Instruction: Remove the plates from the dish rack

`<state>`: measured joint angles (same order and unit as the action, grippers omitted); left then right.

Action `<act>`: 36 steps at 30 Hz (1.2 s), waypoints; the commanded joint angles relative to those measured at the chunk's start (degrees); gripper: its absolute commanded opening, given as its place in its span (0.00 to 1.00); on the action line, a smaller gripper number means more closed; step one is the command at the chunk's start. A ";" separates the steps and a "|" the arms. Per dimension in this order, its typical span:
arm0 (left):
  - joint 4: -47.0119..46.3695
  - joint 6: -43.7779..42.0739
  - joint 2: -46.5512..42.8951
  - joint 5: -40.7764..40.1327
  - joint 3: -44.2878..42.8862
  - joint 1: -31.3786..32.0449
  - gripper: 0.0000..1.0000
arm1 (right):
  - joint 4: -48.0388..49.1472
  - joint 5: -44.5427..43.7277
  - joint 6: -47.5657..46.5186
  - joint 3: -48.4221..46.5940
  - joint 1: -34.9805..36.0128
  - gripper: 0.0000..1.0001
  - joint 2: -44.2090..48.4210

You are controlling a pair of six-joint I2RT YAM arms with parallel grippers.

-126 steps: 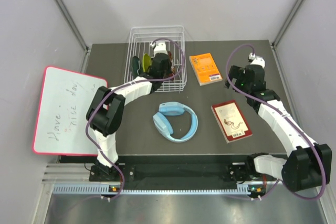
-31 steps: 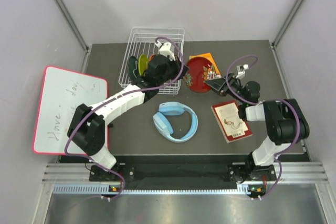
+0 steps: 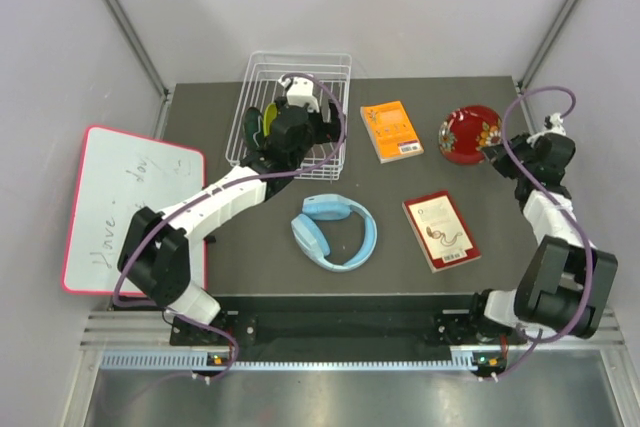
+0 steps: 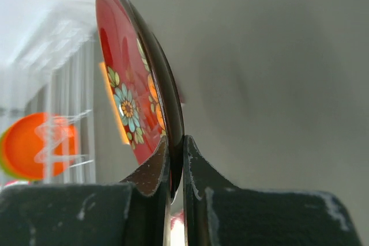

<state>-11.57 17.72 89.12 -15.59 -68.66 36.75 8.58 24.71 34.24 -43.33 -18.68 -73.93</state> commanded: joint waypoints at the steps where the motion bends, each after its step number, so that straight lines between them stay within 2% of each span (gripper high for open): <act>1: -0.12 -4.00 -1.85 -5.59 2.13 -1.51 0.99 | -2.87 -1.95 -3.21 -4.04 -3.64 0.00 -5.24; 10: -1.08 -3.04 -1.58 -4.71 3.98 -4.93 0.99 | -0.67 -0.28 -3.04 -10.54 -5.49 0.00 -18.60; 17: -1.52 -2.25 0.17 -3.74 4.41 -7.48 0.99 | -0.05 -0.80 -2.25 -12.39 -5.49 0.00 -23.53; 18: -1.52 -2.25 0.61 -3.74 4.33 -7.57 0.99 | -0.49 -0.89 -2.16 -12.30 -5.49 0.05 -24.15; 21: -1.35 -1.72 1.40 -3.13 4.06 -8.19 0.97 | -0.49 -0.72 -2.25 -11.43 -5.49 0.04 -26.00; 23: -1.08 -1.02 1.67 -2.78 3.98 -8.71 0.97 | -0.93 -0.54 -2.33 -11.16 -5.58 0.11 -27.05; 25: -1.00 -0.75 2.11 -1.81 3.80 -8.98 0.97 | -2.50 -0.80 -2.42 -11.25 -5.49 0.29 -27.84; 27: -0.21 -0.49 2.63 -1.46 3.28 -8.98 0.96 | -3.13 -1.59 -2.77 -10.73 -5.49 0.51 -27.85; 28: -0.12 -0.49 2.72 -1.28 3.27 -9.07 0.96 | -3.13 -2.12 -2.69 -10.37 -5.49 0.55 -27.06; 30: -0.46 0.04 2.90 -1.28 3.62 -9.07 0.91 | -3.57 -3.95 -2.60 -9.06 -5.49 0.61 -26.01; 31: -0.47 0.47 3.16 -2.50 3.71 -9.24 0.84 | -4.18 -4.58 -2.60 -8.79 -5.49 0.61 -24.70; 36: -1.08 -1.10 5.44 -4.62 2.31 -9.42 0.82 | -7.25 -7.73 -3.12 -6.77 -5.49 0.63 -16.80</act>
<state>-10.33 17.37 92.92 -18.24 -64.69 27.68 3.01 20.56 32.16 -51.31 -23.79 -99.48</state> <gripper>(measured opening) 0.825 0.623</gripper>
